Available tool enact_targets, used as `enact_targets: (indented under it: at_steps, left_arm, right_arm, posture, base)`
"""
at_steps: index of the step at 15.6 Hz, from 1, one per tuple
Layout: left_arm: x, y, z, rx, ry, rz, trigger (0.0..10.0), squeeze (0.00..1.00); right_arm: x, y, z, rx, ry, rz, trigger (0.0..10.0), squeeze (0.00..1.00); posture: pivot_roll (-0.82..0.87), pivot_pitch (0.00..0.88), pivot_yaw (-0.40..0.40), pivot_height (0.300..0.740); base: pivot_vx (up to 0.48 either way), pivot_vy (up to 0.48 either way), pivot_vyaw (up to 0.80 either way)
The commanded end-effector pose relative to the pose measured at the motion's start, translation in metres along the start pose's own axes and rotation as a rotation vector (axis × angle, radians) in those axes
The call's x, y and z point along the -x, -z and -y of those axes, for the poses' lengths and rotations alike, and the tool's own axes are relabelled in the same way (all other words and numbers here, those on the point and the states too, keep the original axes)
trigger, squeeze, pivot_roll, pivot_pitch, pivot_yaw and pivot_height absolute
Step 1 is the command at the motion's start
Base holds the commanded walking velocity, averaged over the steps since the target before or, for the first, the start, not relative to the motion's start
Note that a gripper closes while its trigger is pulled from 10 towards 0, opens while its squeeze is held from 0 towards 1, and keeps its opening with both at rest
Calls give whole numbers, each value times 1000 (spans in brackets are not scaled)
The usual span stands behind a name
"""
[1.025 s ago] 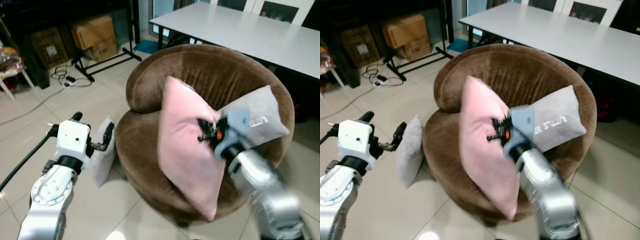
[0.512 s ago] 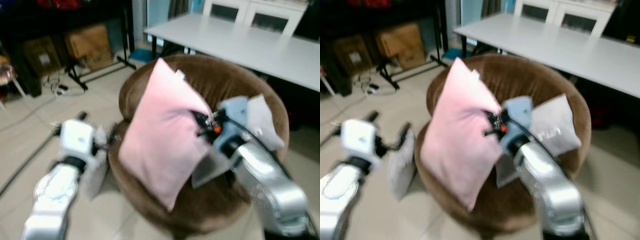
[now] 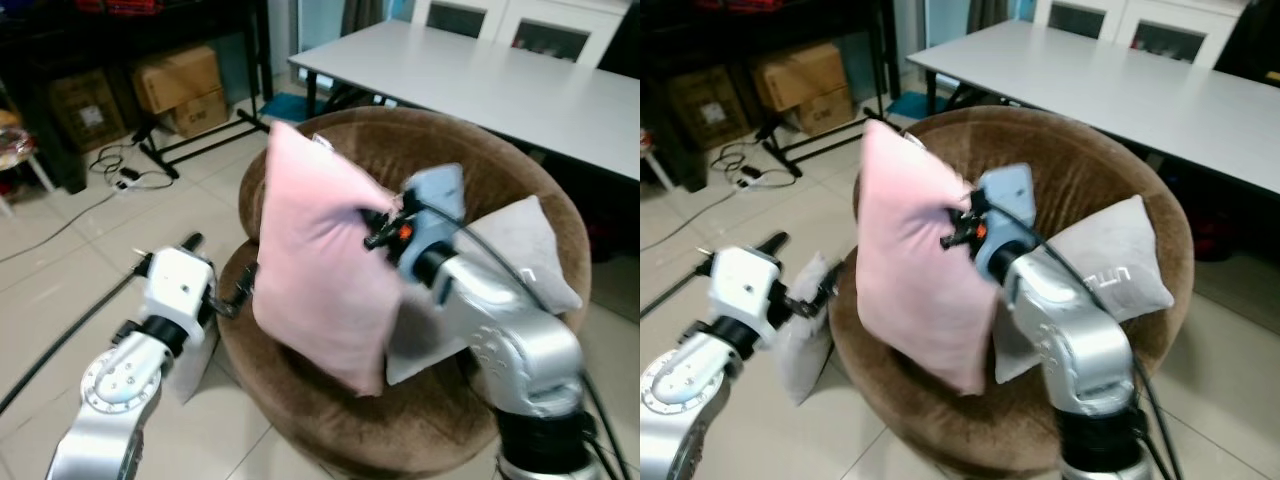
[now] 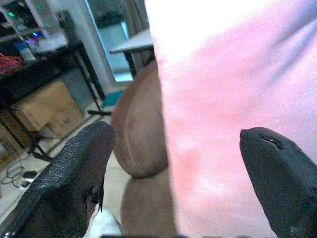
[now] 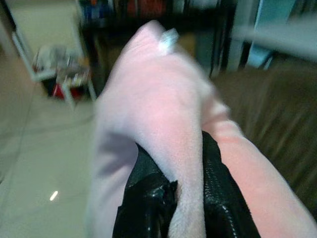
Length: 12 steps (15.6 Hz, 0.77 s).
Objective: Move the pillow to the sofa from floor
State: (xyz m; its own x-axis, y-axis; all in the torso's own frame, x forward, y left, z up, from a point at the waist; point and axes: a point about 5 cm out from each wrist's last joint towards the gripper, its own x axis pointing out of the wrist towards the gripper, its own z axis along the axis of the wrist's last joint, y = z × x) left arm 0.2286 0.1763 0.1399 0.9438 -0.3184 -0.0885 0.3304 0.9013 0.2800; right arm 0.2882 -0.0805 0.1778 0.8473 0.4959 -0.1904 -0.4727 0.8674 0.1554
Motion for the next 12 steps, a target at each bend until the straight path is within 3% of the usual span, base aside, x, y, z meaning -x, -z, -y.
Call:
enact_targets:
  at_steps: [1, 3, 5, 7, 8, 12]
  left_arm:
    - [1, 1, 3, -14, 41, -17, 10000, 0]
    - [2, 3, 7, -27, 97, -26, 10000, 0]
    - [3, 3, 5, -37, 122, -33, 10000, 0]
    - [4, 4, 3, -39, 134, -40, 10000, 0]
    - [4, 5, 4, -49, 159, -45, 10000, 0]
    - [3, 4, 3, -46, 136, -33, 10000, 0]
  right_arm:
    - [-8, -19, -7, -6, -28, 48, 10000, 0]
    - [-28, -32, -4, -51, -10, 16, 10000, 0]
    - [-45, -49, 7, -149, 18, 74, 10000, 0]
    - [-56, -49, 16, -205, 48, 84, 10000, 0]
    - [-70, -38, 25, -252, 54, 28, 10000, 0]
    - [-74, -38, 25, -214, 44, 6, 10000, 0]
  posture:
    - [-22, 0, -4, 740]
    - [-14, 0, -3, 740]
    - [-15, 0, 0, 740]
    - [-14, 0, 2, 740]
    - [-8, 0, 2, 740]
    - [-16, 0, -2, 740]
  base:
    - [0, 0, 0]
    - [0, 0, 0]
    - [0, 0, 0]
    - [0, 0, 0]
    - [0, 0, 0]
    - [0, 0, 0]
